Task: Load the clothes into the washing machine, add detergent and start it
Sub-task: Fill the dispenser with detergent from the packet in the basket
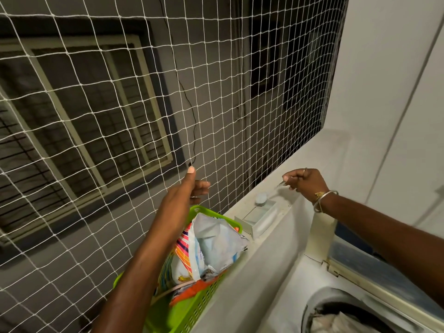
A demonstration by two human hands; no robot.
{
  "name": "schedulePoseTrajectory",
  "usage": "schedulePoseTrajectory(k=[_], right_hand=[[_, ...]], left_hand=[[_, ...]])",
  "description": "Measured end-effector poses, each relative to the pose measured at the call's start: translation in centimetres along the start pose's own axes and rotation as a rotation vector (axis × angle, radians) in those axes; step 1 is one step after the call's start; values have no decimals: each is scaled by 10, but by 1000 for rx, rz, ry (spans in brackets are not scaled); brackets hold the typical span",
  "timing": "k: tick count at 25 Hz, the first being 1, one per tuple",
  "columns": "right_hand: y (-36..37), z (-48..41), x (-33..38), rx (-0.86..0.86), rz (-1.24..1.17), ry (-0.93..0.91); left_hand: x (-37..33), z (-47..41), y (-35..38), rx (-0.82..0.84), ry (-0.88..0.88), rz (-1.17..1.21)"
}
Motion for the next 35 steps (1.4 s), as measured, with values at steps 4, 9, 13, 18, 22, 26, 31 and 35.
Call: schedulePoseTrajectory(k=[4, 9, 13, 18, 22, 26, 31, 35], right_hand=[[-6, 18, 4, -79, -215, 288], [-15, 62, 50, -3, -368, 383], [-16, 113, 79, 79, -392, 396], [-13, 162, 112, 77, -341, 321], [1, 194, 139, 52, -281, 133], [39, 229, 146, 1, -98, -185], [76, 251, 148, 11, 470, -582], [89, 253, 158, 189, 758, -795]], left_hand=[[-5, 2, 0, 10, 2, 24], [-5, 4, -7, 39, 3, 40], [1, 8, -15, 57, 23, 41], [9, 8, -18, 101, 28, 38], [9, 12, -21, 116, 48, 29], [7, 15, -25, 136, 59, 29], [4, 24, -29, 156, 92, 7], [0, 29, -28, 162, 93, 11]])
Point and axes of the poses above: each hand's wrist, its own z-axis away from the middle knuckle, its own y-axis out of the palm, x = y × z, the point moved 8 cm from there along -z, towards the middle knuckle, and after that the axes turned 15 degrees about -x, right-handed, at the moved point
